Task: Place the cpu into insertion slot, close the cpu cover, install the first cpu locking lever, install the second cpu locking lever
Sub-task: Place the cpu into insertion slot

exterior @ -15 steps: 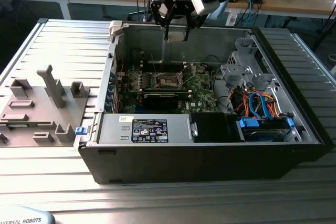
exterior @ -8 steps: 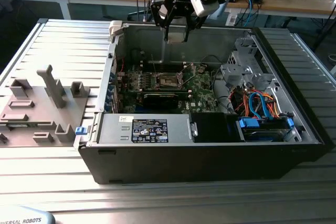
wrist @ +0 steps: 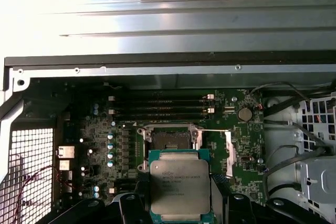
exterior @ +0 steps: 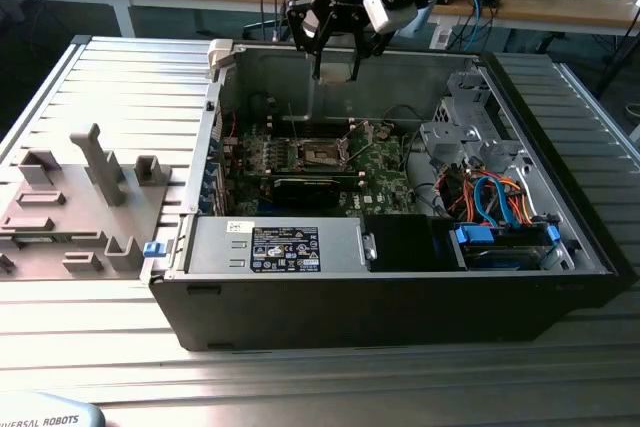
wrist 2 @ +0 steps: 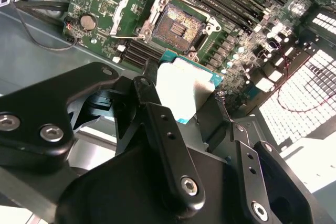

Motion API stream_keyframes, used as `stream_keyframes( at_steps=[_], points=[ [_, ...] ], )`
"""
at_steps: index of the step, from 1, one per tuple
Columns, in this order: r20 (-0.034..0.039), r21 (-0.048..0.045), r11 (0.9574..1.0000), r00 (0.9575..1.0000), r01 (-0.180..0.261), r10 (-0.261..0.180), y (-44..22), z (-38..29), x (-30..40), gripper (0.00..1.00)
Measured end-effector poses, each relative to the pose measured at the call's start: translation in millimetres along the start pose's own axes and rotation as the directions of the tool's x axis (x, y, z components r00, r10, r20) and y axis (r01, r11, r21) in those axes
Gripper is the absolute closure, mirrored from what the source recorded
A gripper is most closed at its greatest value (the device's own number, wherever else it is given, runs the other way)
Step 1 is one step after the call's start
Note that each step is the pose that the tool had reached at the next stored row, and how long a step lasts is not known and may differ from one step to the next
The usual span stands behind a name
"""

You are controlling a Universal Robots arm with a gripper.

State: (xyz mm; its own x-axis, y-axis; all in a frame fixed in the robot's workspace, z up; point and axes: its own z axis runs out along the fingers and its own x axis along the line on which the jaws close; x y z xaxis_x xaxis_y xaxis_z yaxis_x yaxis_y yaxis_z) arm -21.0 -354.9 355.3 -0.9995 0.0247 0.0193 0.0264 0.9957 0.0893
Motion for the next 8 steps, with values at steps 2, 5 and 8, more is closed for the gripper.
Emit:
stream_keyframes(
  at_steps=[2, 5, 8],
  points=[
    [0.0000, 0.0000, 1.0000, 1.0000, 0.000, 0.000, 0.0, 0.6, 0.0, 0.46],
    [0.0000, 0.0000, 1.0000, 1.0000, 0.000, 0.000, -0.1, 1.6, 0.0, 0.46],
    [0.0000, 0.0000, 1.0000, 1.0000, 0.000, 0.000, -0.2, 2.2, 0.0, 0.46]
  ],
)
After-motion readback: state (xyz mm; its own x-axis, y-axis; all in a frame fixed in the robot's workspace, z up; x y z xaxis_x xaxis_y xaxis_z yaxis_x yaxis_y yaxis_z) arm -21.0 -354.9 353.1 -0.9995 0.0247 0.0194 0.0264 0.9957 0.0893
